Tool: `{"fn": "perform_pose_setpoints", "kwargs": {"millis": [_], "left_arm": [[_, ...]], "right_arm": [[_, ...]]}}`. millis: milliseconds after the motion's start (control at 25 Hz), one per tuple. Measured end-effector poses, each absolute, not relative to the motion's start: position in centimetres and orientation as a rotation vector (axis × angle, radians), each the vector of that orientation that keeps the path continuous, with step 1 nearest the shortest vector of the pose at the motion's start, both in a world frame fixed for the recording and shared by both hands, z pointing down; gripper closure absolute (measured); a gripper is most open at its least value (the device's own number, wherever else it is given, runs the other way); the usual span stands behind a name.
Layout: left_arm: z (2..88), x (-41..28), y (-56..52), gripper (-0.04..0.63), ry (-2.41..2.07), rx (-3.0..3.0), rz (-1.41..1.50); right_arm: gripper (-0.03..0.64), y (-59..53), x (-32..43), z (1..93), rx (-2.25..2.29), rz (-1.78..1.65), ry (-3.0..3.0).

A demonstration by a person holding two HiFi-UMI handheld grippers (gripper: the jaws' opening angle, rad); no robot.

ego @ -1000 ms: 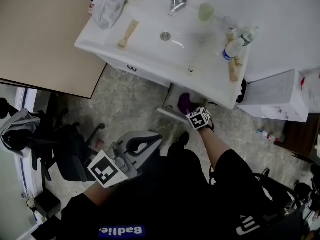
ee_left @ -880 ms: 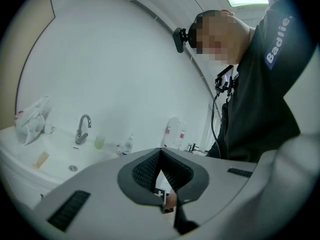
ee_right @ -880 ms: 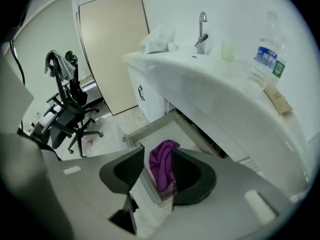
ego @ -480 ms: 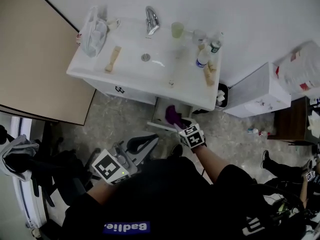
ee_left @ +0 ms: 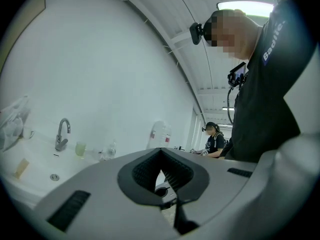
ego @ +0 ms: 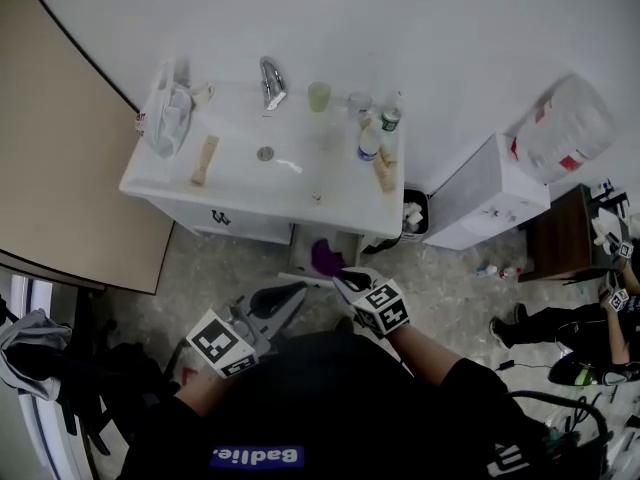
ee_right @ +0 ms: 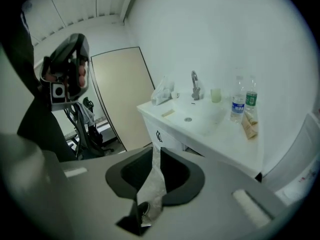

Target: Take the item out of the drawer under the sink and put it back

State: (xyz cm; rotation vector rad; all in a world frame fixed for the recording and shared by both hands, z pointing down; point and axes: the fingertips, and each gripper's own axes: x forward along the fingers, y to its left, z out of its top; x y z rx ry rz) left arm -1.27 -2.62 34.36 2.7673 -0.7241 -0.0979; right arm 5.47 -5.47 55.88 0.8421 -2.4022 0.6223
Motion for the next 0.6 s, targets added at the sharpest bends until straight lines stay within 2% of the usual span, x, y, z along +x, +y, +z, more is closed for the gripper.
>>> {"fn": "perform_pose_setpoints", "kwargs": {"millis": [320,600], "left_arm": [[34.1,-0.3,-1.9,0.600,-0.662,2.786,-0.102],[34.5,-0.3,-0.7,0.600,-0.633,2.797,-0.050]], "right_arm": [[0.612,-3.5,4.0,46.9,0.847,0.553,-2.616],[0.615,-2.3,3.6,42.0,0.861,0.541,-2.741]]}}
